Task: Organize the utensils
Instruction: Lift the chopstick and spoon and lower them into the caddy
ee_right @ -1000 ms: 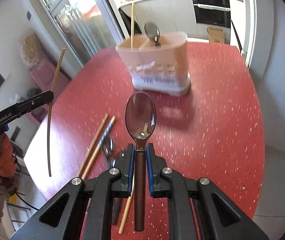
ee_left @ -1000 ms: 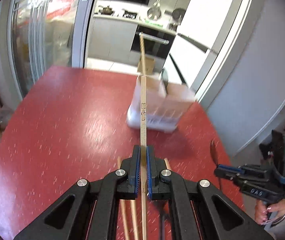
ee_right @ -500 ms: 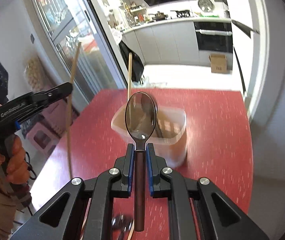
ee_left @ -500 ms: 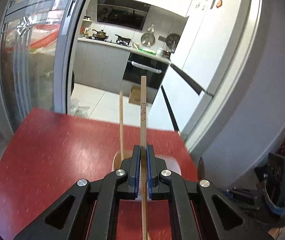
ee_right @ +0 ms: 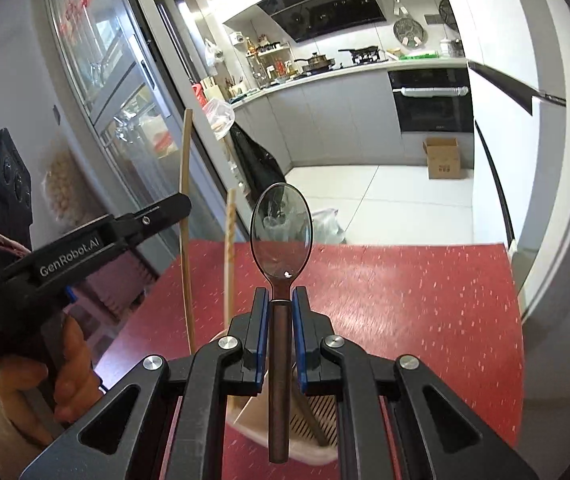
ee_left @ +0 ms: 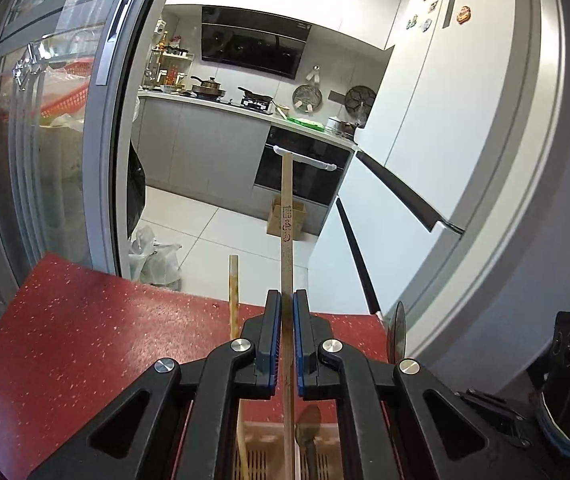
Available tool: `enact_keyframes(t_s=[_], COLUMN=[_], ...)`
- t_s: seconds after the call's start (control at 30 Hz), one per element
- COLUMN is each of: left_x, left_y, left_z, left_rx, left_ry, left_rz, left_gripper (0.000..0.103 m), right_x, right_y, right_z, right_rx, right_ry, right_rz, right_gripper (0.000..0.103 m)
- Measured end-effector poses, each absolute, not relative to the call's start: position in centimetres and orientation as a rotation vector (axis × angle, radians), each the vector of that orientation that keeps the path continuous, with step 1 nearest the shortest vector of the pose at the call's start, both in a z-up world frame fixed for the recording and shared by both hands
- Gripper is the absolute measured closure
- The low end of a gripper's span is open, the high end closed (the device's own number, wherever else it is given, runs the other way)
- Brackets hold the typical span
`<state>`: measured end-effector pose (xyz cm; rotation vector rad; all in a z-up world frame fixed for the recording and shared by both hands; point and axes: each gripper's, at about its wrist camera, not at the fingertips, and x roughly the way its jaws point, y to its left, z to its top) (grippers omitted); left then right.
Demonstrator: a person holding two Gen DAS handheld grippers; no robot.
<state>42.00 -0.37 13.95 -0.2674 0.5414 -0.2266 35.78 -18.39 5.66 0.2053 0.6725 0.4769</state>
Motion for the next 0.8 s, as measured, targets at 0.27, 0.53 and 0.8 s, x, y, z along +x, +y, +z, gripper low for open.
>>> enact_keyframes(t_s=[0.27,0.53,0.8], left_x=[42.4,40.4,38.7], left_y=[-1.5,-2.6,-2.5], left_z=[10.7,7.9,6.4], left_rx=[-0.22,-0.141,-0.104], left_ry=[0.476,0.468,0.505], left_rz=[-0.211,-0.213,-0.203], left_gripper=[0.068,0.068,0.068], right_x=[35.2,33.4,31.6], right_y=[-16.9,-16.4,-15.5], right_z=[3.5,0.7,-0.9], right_rx=[0.084,0.039,-0.06], right_ry=[0.503,0.484,0.493], right_rz=[0.437,0.437,0.443], right_gripper=[0.09,0.09,0.09])
